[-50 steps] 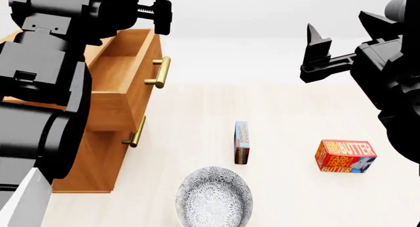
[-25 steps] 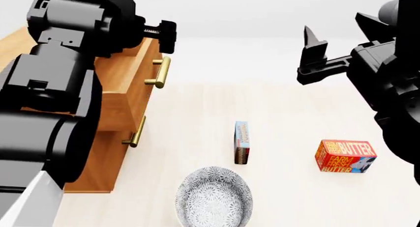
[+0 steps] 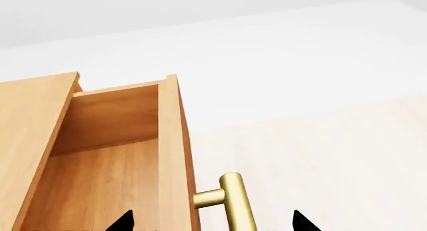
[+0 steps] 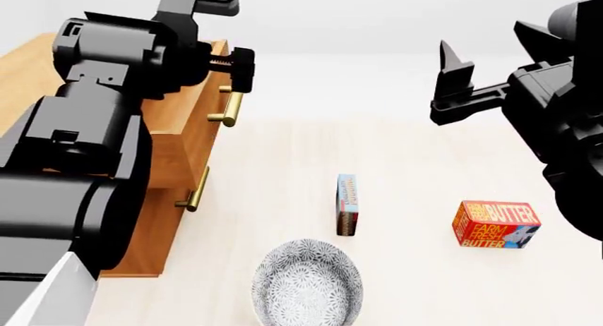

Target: Put the chocolate pudding in the top drawer of the cabinet and close it.

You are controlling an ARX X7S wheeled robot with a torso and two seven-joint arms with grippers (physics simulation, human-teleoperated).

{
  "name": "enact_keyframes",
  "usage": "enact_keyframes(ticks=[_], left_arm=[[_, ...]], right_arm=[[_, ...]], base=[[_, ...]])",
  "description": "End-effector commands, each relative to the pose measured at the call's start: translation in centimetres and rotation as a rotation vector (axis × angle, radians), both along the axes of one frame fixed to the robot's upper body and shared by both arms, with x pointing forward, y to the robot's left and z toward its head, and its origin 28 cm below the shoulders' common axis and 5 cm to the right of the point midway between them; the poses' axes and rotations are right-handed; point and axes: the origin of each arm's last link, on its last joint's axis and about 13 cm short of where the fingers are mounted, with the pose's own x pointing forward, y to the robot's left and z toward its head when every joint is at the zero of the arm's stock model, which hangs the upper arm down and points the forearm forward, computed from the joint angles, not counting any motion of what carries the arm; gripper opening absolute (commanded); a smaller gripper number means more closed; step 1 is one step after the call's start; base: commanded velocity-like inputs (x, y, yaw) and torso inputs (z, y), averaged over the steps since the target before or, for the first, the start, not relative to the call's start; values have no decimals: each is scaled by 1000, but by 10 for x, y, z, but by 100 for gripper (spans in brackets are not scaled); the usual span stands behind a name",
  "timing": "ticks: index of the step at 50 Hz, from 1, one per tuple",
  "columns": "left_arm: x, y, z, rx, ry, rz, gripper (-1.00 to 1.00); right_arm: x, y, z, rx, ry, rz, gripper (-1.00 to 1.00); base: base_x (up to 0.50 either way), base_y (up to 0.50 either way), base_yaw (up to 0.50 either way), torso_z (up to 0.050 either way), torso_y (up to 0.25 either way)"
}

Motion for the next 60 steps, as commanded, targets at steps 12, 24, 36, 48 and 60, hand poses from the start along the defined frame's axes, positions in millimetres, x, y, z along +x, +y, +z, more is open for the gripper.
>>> enact_keyframes(ticks=[12, 24, 36, 48, 60], left_arm=[[1, 1, -13, -19, 30, 3, 100], [1, 2, -21, -27, 44, 11, 100], [1, 3, -31, -28, 61, 16, 100], [1, 8, -38, -18, 71, 48, 100], [1, 5, -44, -29, 93, 36, 100]], right_arm=[[-2, -3, -2, -3, 10, -1, 100], [4, 0, -6, -3, 21, 1, 100], [6, 0, -7, -10, 27, 0, 100], [11, 3, -9, -13, 34, 1, 100], [6, 0, -9, -12, 34, 0, 100]], base=[[0, 0, 0, 0, 0], [0, 0, 0, 0, 0], [0, 0, 0, 0, 0], [0, 0, 0, 0, 0], [0, 0, 0, 0, 0]])
